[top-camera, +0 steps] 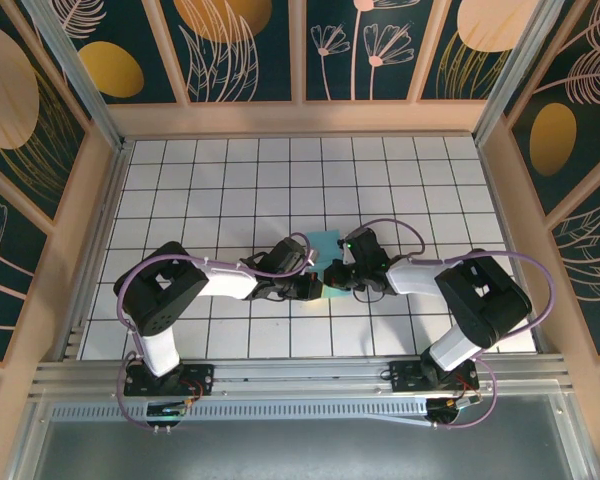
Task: Fold a paper plane with a square sheet of paper (fold left side to right side)
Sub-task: Fold the triangle a second time at the center of the table.
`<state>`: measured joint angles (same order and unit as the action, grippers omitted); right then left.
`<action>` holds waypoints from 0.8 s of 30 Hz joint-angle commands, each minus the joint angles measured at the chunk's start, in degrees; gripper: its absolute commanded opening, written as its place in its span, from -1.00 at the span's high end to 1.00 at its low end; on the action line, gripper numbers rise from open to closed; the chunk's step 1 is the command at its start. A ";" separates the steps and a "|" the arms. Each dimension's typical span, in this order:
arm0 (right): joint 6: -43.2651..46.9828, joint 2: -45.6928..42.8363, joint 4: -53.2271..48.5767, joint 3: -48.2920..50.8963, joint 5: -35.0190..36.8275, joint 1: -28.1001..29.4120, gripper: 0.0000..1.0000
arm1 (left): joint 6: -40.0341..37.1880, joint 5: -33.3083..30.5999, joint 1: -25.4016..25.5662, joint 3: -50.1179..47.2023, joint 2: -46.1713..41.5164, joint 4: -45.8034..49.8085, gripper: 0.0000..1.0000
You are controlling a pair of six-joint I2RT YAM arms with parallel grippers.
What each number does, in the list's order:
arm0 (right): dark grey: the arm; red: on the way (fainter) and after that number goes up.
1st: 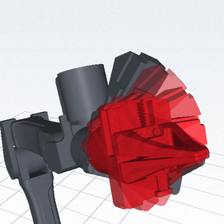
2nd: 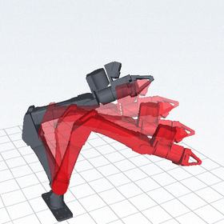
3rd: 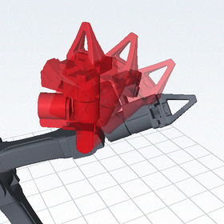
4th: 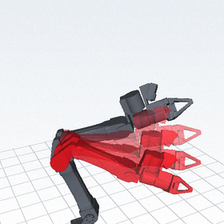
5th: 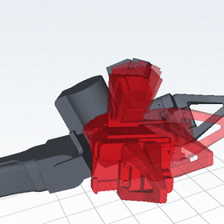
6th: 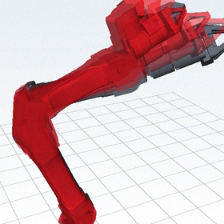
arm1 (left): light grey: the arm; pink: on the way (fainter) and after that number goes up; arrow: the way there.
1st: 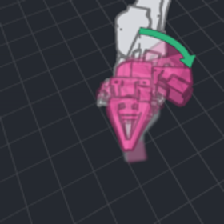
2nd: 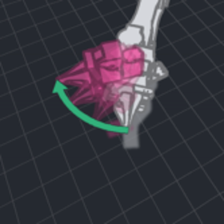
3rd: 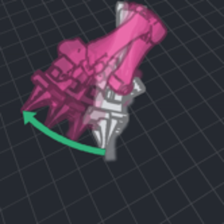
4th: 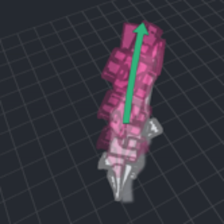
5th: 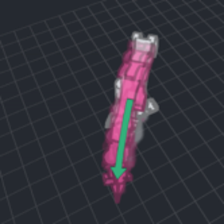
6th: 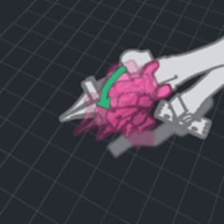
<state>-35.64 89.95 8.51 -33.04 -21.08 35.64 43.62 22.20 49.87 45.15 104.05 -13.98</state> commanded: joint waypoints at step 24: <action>7.77 2.34 -3.09 -3.85 -0.19 -14.61 1.00 | -0.37 -3.16 0.12 -3.09 1.95 3.77 1.00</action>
<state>-30.24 91.94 7.18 -35.03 -25.26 23.09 43.62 21.85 49.93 44.38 104.05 -15.92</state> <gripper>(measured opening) 0.049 0.043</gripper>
